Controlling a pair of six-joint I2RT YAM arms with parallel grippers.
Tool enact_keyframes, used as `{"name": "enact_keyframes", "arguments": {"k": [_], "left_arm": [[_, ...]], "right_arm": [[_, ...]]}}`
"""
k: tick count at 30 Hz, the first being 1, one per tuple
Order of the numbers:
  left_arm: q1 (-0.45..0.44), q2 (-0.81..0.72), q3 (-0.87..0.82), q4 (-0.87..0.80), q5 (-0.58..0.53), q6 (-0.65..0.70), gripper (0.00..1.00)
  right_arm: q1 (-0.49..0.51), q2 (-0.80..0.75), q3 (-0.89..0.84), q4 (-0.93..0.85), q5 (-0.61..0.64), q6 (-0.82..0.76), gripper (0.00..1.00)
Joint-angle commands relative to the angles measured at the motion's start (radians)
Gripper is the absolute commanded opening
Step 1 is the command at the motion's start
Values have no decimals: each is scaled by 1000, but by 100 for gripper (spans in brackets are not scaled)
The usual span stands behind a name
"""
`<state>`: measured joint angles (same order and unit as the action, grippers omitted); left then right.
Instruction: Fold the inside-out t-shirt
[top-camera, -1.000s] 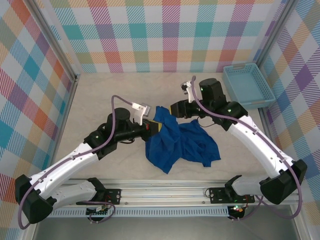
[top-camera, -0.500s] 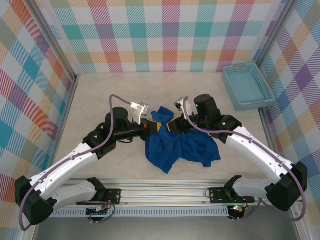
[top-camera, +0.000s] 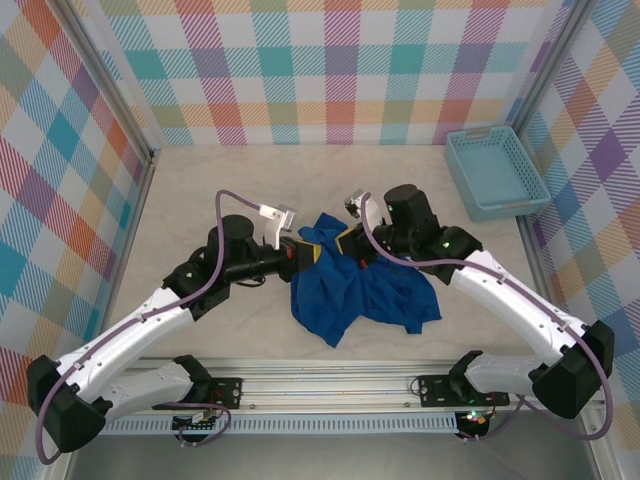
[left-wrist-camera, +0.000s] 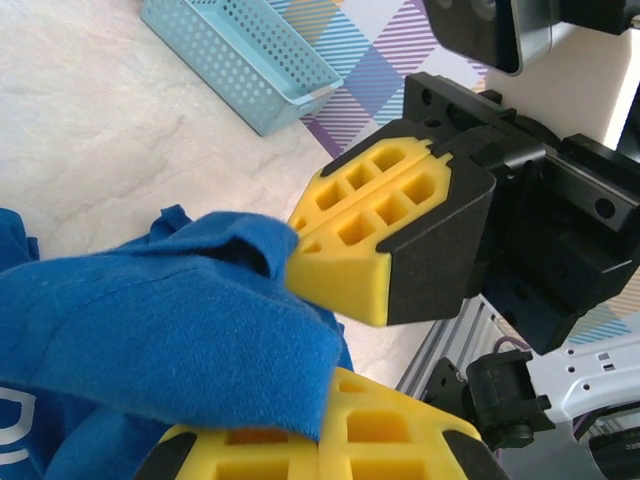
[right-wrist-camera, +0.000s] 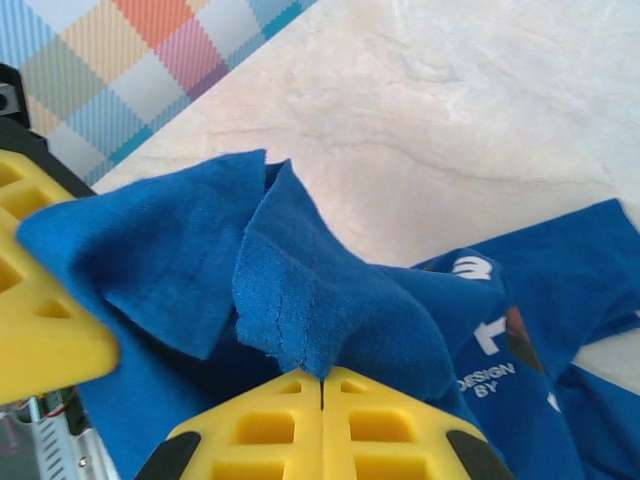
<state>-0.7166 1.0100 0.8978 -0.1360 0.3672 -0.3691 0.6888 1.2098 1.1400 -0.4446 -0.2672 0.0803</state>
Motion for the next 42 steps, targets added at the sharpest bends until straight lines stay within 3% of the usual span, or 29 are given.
{"name": "enact_keyframes", "arguments": {"k": [1, 4, 10, 16, 19, 23, 31, 35, 42], "left_arm": [[18, -36, -14, -33, -30, 32, 0], [32, -57, -32, -59, -54, 39, 0], [68, -84, -90, -84, -98, 34, 0], [92, -87, -100, -124, -149, 35, 0], [92, -70, -93, -122, -121, 48, 8], [84, -60, -65, -133, -95, 56, 32], [20, -49, -4, -197, -250, 105, 65], [16, 43, 60, -201, -308, 134, 72], [14, 191, 159, -186, -278, 162, 78]], "right_arm": [[-2, -74, 29, -76, 91, -42, 0], [-44, -132, 22, -98, 49, -22, 0], [-129, -179, -43, 31, -225, 104, 0], [-167, -180, -49, 92, -331, 149, 0], [-167, -151, -62, 132, -386, 187, 0], [-166, -116, -90, 212, -415, 249, 0], [-154, -89, -112, 272, -440, 288, 0], [-146, -94, -121, 278, -462, 278, 0], [-143, -119, -138, 266, -471, 256, 0]]}}
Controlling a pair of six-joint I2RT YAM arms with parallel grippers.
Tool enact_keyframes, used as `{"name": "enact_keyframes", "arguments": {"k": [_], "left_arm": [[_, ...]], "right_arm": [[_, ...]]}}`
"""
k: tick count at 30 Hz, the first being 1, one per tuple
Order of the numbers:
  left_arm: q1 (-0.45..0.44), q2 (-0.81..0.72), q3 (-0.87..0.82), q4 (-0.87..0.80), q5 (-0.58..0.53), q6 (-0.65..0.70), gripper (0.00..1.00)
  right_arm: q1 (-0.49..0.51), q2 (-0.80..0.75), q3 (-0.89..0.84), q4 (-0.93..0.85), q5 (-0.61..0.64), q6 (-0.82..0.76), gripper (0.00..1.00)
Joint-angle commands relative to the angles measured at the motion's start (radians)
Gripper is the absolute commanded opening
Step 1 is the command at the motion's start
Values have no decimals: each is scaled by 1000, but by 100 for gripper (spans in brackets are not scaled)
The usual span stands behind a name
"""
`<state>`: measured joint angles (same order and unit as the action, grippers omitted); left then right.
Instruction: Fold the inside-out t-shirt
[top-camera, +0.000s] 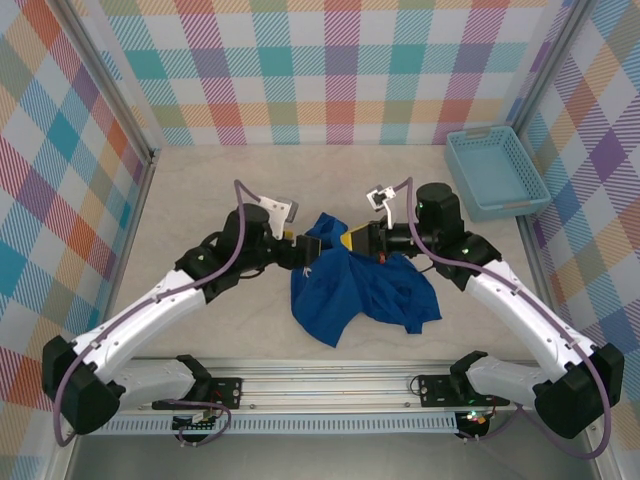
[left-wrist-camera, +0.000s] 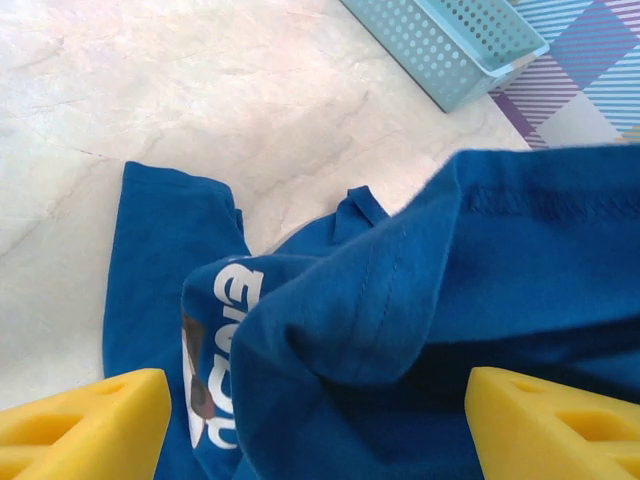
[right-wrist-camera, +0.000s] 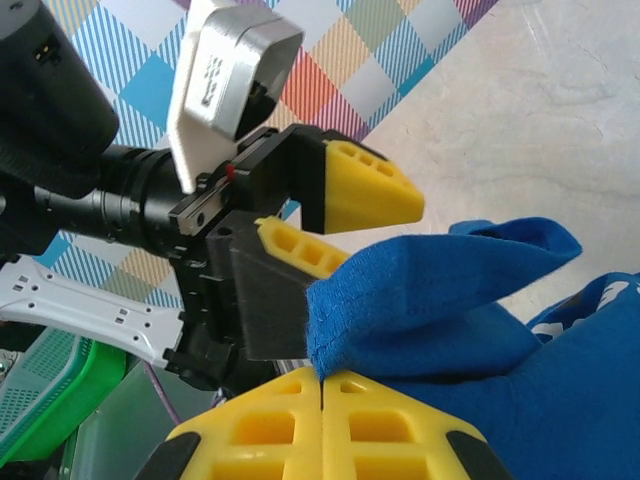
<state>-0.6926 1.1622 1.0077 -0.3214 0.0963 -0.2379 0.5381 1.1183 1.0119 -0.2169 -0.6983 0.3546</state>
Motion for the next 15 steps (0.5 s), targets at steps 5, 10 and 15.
{"name": "enact_keyframes", "arguments": {"k": [5, 10, 15], "left_arm": [[-8, 146, 108, -29, -58, 31, 72], [-1, 161, 132, -3, -94, 6, 44], [12, 156, 140, 8, -43, -1, 20]], "right_arm": [[11, -53, -24, 48, -52, -33, 0], [11, -68, -25, -11, -4, -75, 0], [12, -80, -42, -26, 25, -94, 0]]}}
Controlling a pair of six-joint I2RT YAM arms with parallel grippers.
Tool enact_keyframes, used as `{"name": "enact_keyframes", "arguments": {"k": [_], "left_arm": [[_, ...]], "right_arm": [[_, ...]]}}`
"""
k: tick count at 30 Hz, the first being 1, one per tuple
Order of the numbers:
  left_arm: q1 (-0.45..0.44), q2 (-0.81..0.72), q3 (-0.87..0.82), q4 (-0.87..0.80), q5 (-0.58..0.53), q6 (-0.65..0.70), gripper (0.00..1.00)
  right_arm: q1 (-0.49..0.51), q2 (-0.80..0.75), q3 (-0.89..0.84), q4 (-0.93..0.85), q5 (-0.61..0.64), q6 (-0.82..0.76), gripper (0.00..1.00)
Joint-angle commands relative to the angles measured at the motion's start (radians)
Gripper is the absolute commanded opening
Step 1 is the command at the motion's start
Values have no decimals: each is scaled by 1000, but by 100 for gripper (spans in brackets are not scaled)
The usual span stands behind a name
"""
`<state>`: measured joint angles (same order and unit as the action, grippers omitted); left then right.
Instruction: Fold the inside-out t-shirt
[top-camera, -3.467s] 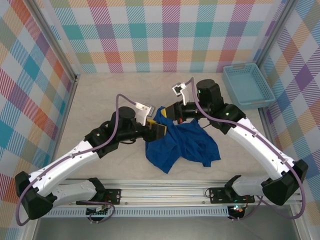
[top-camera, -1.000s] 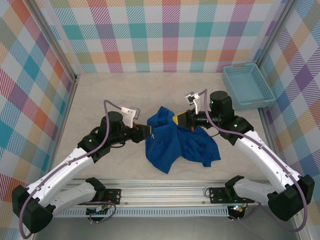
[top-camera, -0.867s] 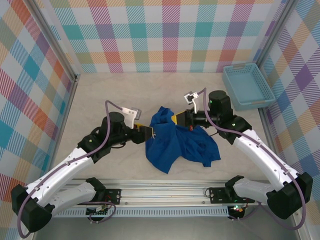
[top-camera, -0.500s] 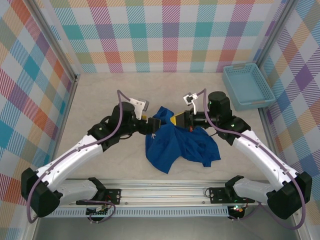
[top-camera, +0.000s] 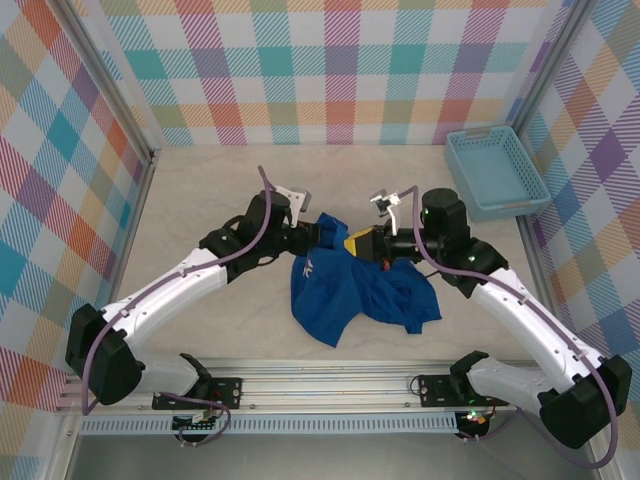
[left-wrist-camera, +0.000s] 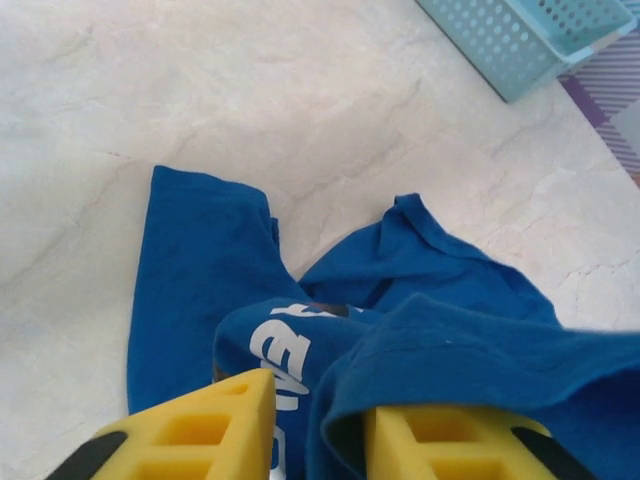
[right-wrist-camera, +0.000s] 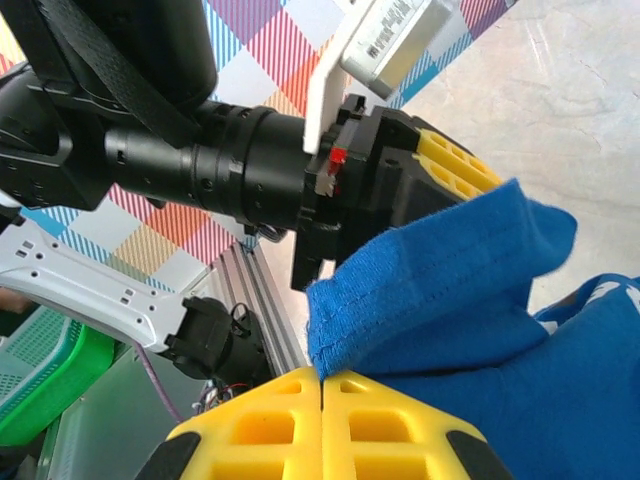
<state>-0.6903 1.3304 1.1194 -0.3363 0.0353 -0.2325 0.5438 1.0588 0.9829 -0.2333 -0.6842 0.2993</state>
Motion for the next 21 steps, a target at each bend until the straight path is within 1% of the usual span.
{"name": "enact_keyframes", "arguments": {"k": [1, 3, 5, 8, 10, 14, 15, 16, 19, 21], "left_arm": [[14, -19, 25, 24, 38, -10, 15], [25, -44, 13, 29, 80, -14, 6], [39, -90, -8, 39, 124, -26, 0], [66, -171, -52, 50, 218, -61, 0], [85, -225, -82, 90, 282, -85, 0], [128, -310, -129, 71, 381, -111, 0], [141, -329, -141, 67, 388, -114, 0], [155, -343, -146, 19, 384, -119, 0], [200, -383, -160, -55, 310, -153, 0], [218, -396, -166, -99, 238, -164, 0]], "right_arm": [[6, -23, -16, -18, 25, -46, 0], [6, -29, -16, -41, 63, -61, 0], [6, -33, -11, -90, 172, -70, 0], [7, -38, -6, -144, 315, -86, 0], [6, -44, -14, -147, 365, -99, 0], [6, -58, -28, -133, 412, -127, 0], [5, -67, -30, -131, 419, -138, 0], [3, -75, -32, -133, 424, -146, 0], [-10, -96, -32, -141, 396, -168, 0], [-37, -106, -43, -130, 308, -167, 0]]}}
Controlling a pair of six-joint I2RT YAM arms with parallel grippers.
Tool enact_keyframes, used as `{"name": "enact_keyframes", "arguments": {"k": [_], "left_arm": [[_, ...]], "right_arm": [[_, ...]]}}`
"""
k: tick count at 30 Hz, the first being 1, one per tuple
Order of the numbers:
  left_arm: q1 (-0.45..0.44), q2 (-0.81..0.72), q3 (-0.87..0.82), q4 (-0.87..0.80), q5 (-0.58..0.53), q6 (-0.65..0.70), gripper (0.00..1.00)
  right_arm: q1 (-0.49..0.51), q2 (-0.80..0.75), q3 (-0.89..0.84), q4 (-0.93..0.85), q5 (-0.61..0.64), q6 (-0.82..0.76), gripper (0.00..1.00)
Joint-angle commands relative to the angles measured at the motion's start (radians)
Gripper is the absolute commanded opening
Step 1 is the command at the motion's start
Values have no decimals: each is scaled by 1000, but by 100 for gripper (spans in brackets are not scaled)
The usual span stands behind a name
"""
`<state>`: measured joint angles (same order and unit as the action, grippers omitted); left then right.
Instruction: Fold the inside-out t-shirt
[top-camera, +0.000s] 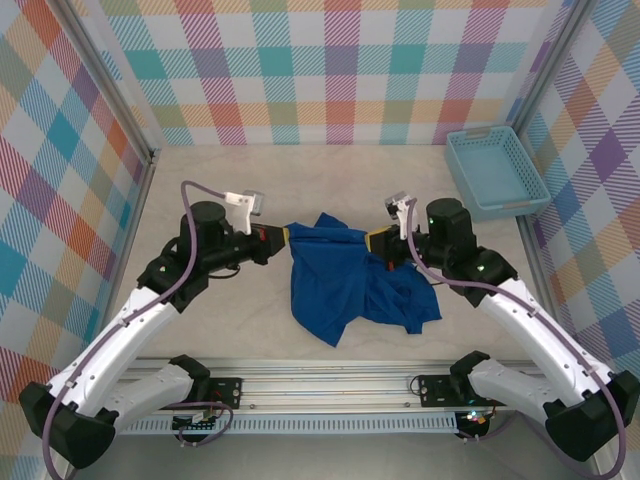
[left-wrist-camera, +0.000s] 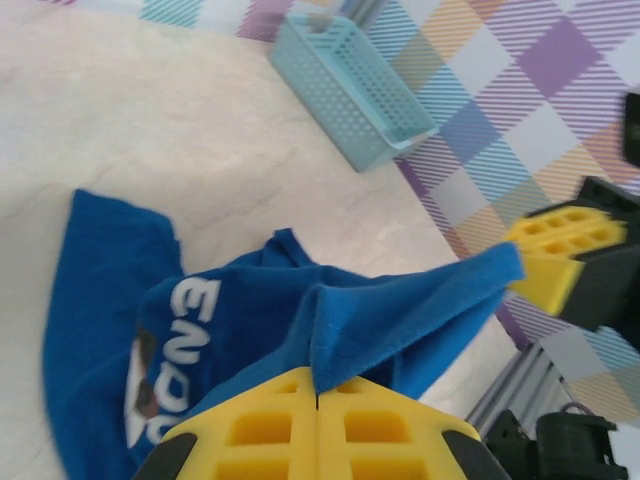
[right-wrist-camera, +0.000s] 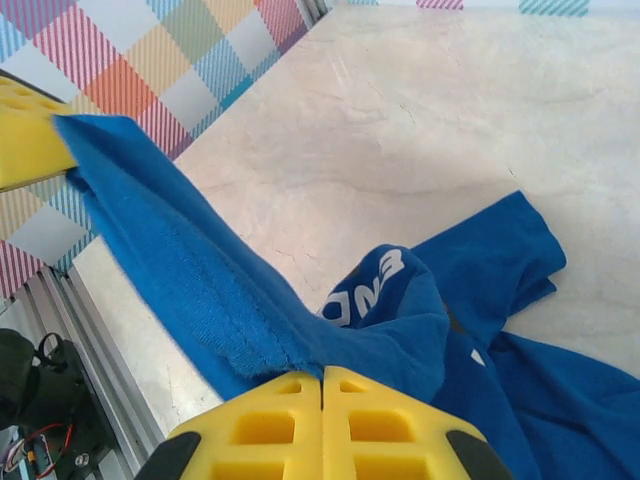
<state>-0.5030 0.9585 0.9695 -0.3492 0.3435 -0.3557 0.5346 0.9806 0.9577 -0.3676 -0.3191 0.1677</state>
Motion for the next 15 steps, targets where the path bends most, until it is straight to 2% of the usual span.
{"name": "enact_keyframes", "arguments": {"k": [1, 3, 4, 6, 8, 9, 10, 11, 12, 15], "left_arm": [[31, -23, -16, -101, -100, -41, 0], [31, -19, -26, -106, -124, -38, 0], [31, -18, -35, -84, -92, -34, 0], [32, -17, -72, 34, 45, -65, 0], [31, -17, -113, 217, 210, -137, 0], [31, -15, -130, 300, 279, -181, 0], [29, -16, -142, 371, 325, -214, 0], [29, -19, -150, 425, 367, -239, 0], [29, -26, -150, 444, 384, -248, 0], [29, -43, -125, 375, 358, -214, 0]], "right_arm": [[-43, -32, -28, 18, -107, -27, 0], [-77, -52, -62, 81, -236, 5, 0], [-91, -60, -81, 121, -302, 30, 0], [-104, -58, -127, 269, -432, 109, 1], [-98, -7, -130, 341, -498, 163, 4], [-86, 25, -110, 309, -483, 152, 5], [-69, 47, -89, 251, -408, 132, 6], [-47, 74, -59, 151, -258, 114, 7], [-28, 103, -26, 63, -136, 90, 9], [-15, 145, 21, -86, 57, 102, 21]]}}
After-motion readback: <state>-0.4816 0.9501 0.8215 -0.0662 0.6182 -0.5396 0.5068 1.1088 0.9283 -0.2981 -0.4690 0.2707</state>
